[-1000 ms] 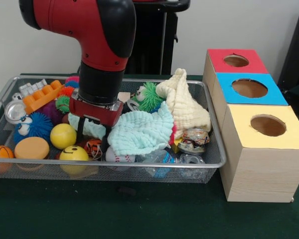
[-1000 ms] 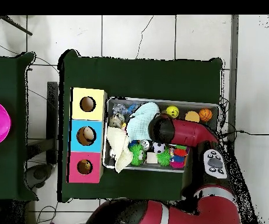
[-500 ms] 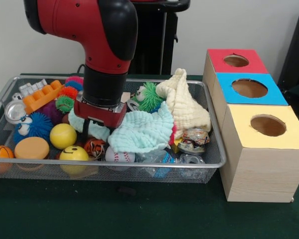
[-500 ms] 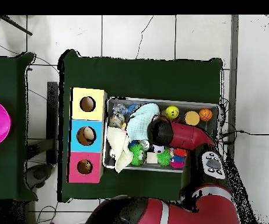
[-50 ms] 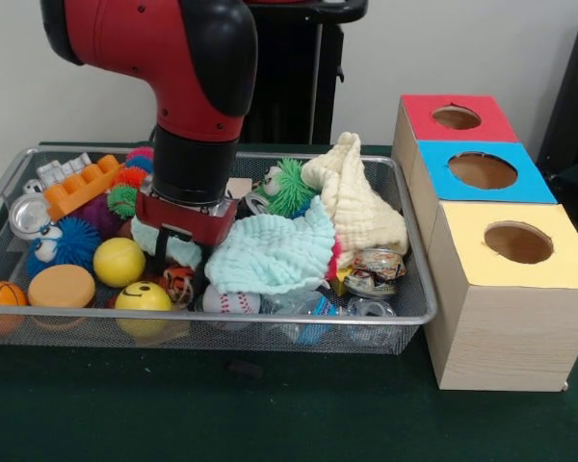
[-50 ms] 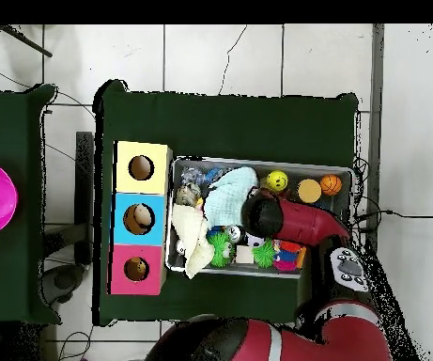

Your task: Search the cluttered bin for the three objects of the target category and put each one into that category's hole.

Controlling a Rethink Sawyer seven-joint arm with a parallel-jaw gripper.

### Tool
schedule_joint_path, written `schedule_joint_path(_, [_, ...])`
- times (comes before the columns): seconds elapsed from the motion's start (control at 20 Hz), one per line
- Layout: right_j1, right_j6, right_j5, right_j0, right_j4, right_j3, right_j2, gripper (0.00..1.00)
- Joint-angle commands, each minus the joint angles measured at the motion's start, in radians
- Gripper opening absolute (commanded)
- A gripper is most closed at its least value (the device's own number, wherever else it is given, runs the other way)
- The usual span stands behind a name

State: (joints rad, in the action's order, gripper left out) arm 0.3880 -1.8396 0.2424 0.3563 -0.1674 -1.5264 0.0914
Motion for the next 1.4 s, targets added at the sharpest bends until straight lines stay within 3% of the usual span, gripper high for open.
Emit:
schedule_joint_path(0.05, [-0.028, -0.122, -0.094, 0.077, -0.025, -0.105, -0.069, 0.0])
schedule_joint_path(0.25, [0.013, -0.111, -0.055, 0.107, -0.02, -0.124, -0.052, 0.0])
schedule_joint_path(0.65, [0.207, -0.031, 0.119, 0.162, 0.002, -0.167, -0.072, 0.0])
schedule_joint_path(0.95, [0.32, -0.024, 0.268, 0.136, 0.034, -0.161, -0.072, 0.0])
schedule_joint_path(1.15, [0.34, -0.069, 0.337, 0.074, 0.053, -0.136, -0.078, 0.0])
schedule_joint_path(1.4, [0.268, -0.124, 0.299, 0.027, 0.056, -0.116, -0.08, 0.0])
